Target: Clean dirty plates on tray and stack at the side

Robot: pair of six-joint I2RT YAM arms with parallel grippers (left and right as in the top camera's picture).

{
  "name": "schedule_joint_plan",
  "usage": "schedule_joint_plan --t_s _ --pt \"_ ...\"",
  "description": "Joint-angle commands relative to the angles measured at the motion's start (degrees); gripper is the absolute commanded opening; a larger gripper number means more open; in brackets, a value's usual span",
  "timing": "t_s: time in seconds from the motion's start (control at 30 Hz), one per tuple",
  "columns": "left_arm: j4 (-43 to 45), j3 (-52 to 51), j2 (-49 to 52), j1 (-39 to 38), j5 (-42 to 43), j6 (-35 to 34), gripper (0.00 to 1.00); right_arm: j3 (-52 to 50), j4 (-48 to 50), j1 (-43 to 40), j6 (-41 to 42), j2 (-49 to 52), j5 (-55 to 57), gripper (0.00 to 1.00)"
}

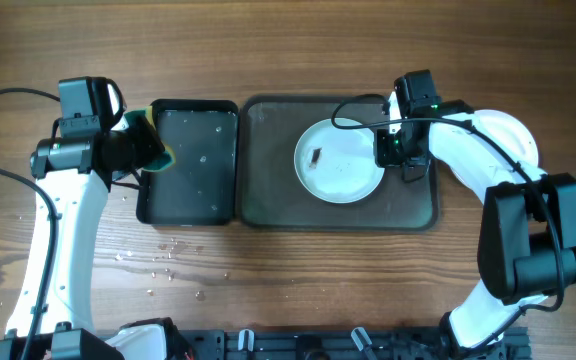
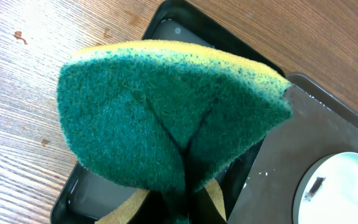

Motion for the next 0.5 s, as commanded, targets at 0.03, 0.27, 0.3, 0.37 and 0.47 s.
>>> schedule_joint_plan --t_s 0.03,0.27,0.3,0.37,0.47 --pt "0.2 -0.4 -0.6 0.2 0.5 -0.1 0.05 -0.7 0.2 0.2 0.7 1.1 -1.1 0.11" --pt "0.2 -0.4 -0.6 0.2 0.5 -0.1 0.05 -0.7 0.7 0.2 0.7 2.2 -1.1 0.08" --pt "0.2 -0.4 -0.6 0.2 0.5 -0.1 0.05 -0.7 0.8 0.2 0.7 2.2 -1.1 0.07" --pt "0.2 -0.4 -0.6 0.2 0.5 -0.1 0.05 -0.7 1.0 0.2 0.7 2.2 -1.1 0.06" --pt "0.4 -0.4 -0.6 0.2 0.5 -0.1 0.04 -0.7 1.0 0.2 0.7 2.2 -1.6 0.04"
